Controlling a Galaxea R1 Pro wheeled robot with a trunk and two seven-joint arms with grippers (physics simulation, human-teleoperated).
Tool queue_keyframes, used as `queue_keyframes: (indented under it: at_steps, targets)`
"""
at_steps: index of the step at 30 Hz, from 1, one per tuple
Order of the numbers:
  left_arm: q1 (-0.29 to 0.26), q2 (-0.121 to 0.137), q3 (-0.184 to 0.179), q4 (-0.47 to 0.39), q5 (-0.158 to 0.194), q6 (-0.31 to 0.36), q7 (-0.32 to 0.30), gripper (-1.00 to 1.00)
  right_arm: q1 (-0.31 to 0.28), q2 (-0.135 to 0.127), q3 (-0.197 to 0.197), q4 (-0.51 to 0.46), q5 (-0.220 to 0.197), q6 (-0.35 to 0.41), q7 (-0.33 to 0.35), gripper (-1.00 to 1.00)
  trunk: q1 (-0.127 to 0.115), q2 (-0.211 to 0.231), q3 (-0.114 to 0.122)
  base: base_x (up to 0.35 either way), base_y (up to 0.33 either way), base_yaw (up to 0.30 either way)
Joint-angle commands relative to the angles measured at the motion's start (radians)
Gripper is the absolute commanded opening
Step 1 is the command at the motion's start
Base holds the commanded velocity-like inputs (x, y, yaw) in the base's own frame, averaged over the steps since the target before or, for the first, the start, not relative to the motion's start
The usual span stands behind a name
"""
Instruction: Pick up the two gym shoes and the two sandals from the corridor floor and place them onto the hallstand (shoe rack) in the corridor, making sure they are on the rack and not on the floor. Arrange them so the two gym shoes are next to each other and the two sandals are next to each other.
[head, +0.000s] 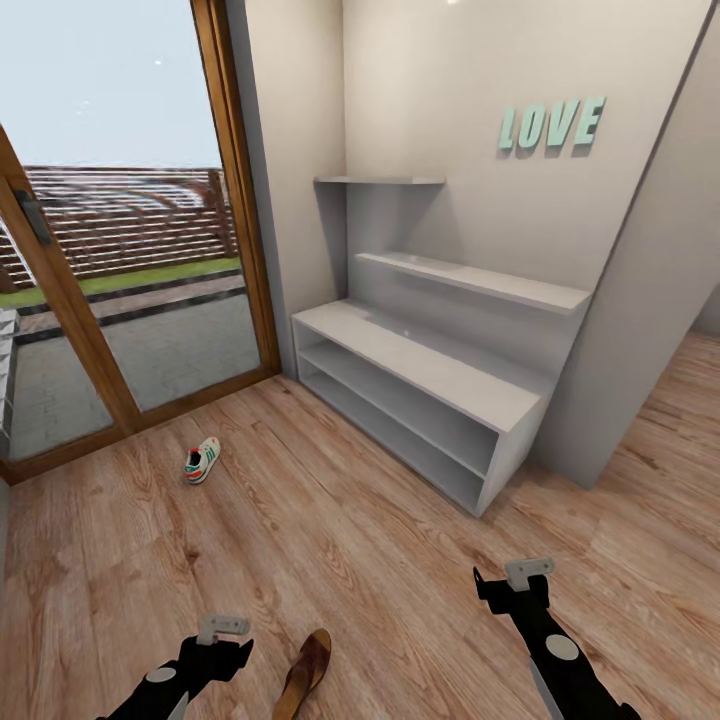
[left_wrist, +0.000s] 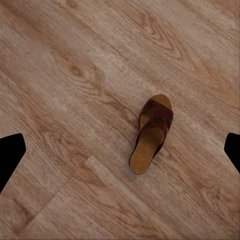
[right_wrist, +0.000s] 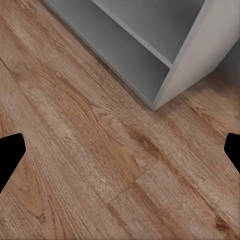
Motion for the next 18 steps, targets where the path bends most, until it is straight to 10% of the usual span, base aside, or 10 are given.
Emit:
queue_keyframes:
  at_steps: [1, 18]
  targets:
    - [0.000, 0.000, 0.001, -0.001, -0.004, 0.000, -0.003, 1.00, 0.000, 0.000, -0.001, 0.000, 0.010, -0.002, 0.000, 1.00, 0.000, 0.000, -0.001, 0.000, 0.000, 0.000]
    - [0.000, 0.000, 0.000, -0.011, -0.005, 0.000, -0.003, 1.00, 0.000, 0.002, -0.001, 0.001, 0.010, -0.001, -0.001, 1.00, 0.000, 0.000, -0.008, 0.000, 0.000, 0.000]
